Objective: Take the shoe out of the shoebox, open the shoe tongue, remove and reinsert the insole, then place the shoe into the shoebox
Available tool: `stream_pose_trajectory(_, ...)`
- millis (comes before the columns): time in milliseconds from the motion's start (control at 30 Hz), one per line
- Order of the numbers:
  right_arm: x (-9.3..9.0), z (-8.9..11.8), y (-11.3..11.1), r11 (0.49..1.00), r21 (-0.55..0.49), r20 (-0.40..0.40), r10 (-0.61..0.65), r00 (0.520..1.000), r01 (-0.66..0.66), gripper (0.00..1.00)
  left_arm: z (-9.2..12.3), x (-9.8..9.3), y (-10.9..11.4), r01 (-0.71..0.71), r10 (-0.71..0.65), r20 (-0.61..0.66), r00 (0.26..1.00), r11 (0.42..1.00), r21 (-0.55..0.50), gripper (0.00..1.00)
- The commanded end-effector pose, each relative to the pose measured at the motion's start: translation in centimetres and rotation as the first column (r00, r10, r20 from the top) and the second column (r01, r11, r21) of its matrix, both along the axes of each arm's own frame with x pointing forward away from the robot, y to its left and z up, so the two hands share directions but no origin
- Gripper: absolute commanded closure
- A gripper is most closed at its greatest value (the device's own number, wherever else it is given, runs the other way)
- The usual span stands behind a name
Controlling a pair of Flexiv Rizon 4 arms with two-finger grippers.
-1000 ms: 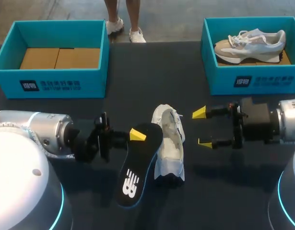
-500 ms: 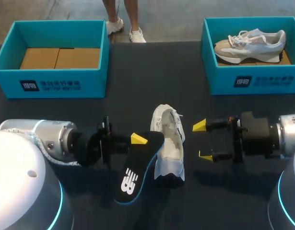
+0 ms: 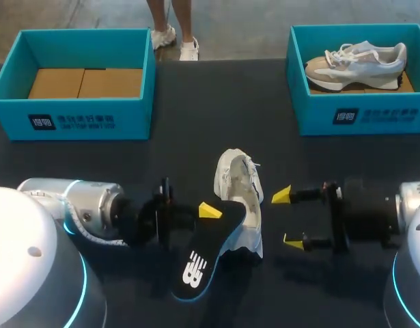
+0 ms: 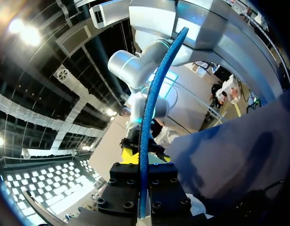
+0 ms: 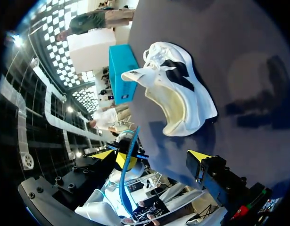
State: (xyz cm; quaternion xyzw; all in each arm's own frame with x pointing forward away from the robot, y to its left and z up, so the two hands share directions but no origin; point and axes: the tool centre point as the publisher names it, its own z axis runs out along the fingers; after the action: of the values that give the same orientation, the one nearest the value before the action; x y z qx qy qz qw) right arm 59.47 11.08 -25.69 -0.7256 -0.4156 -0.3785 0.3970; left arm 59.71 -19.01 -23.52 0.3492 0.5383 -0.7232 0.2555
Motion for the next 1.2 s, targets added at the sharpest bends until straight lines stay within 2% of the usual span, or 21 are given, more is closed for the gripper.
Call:
stream_pose_trajectory(33,-0.5,-0.3,1.0,0.998,-0.068,-0.005,-0.007,1.0,0.007,0.0,-0.8,0.1,-0.6,0.012,-0.012,-0.003,1.0,1.0,-0.004,1.0)
stream_pose_trajectory(400,-0.2,-0.6,1.5,0.987,-0.155,0.0,0.053,0.999,-0.052,0.0,-2.3,0.3,-1.3,0.027,-0.027,-0.018,0.999,0.999,0.017,1.0)
stream_pose_trajectory(667,0.7,-1.2,1.4,0.979,-0.172,0.008,0.11,0.994,-0.107,0.0,-3.3,0.7,-1.5,0.024,-0.023,-0.036,0.999,0.999,0.034,1.0)
stream_pose_trajectory(1200,0.3,-1.5,1.1,0.979,-0.168,0.043,0.121,0.992,-0.113,0.0,-4.1,1.3,-2.1,-0.017,0.024,-0.113,0.993,0.998,0.06,1.0)
